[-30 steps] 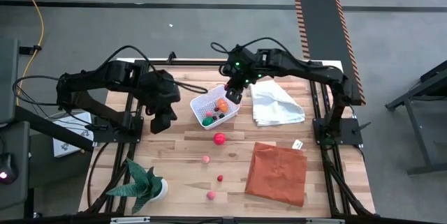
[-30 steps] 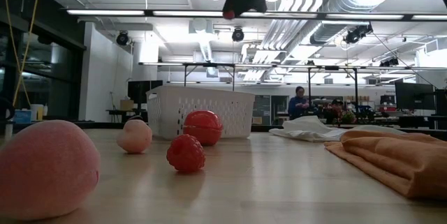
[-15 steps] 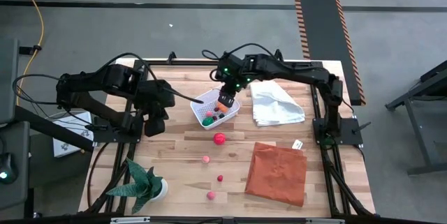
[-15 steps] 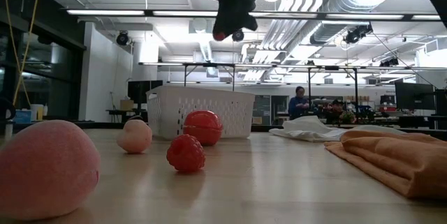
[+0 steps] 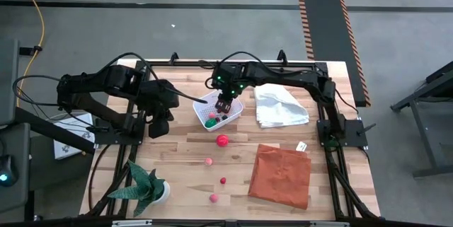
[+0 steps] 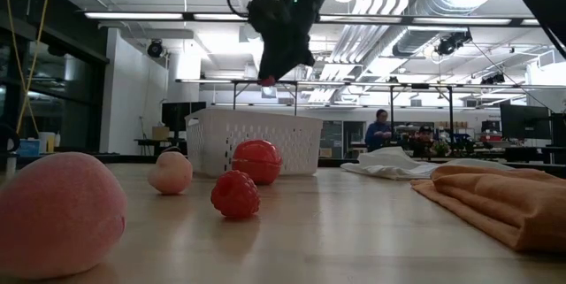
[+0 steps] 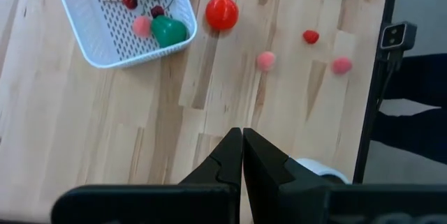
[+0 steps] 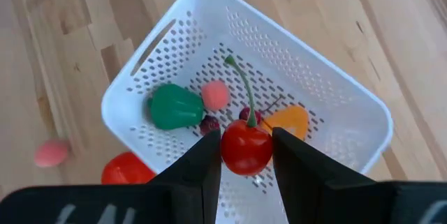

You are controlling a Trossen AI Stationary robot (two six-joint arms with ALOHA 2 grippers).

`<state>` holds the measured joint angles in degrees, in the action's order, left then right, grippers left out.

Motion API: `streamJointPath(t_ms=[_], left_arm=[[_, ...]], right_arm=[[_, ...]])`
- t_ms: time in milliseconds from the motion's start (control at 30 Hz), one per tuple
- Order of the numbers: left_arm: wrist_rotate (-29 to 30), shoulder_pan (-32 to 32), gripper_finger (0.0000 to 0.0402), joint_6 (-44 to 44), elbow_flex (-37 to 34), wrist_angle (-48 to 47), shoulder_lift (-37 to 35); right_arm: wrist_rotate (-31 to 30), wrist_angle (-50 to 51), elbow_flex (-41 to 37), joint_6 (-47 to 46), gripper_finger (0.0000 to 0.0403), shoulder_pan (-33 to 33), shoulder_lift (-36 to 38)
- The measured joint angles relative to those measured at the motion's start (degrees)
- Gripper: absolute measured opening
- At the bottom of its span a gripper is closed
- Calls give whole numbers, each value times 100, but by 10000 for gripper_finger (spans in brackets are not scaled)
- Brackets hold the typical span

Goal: Pick and placing Produce into tupperware
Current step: Put the red cherry in the basket

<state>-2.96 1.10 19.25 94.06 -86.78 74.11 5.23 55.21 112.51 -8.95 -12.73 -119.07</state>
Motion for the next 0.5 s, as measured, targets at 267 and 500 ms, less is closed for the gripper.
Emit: streamJointPath(t_ms=[267, 500], left_arm=[[0, 0, 3, -16, 0, 52, 0], [2, 0, 3, -16, 0, 141, 0]], right_arm=[[155, -186, 0, -105, 101, 0, -317], [243, -233, 0, -135, 101, 2, -615]])
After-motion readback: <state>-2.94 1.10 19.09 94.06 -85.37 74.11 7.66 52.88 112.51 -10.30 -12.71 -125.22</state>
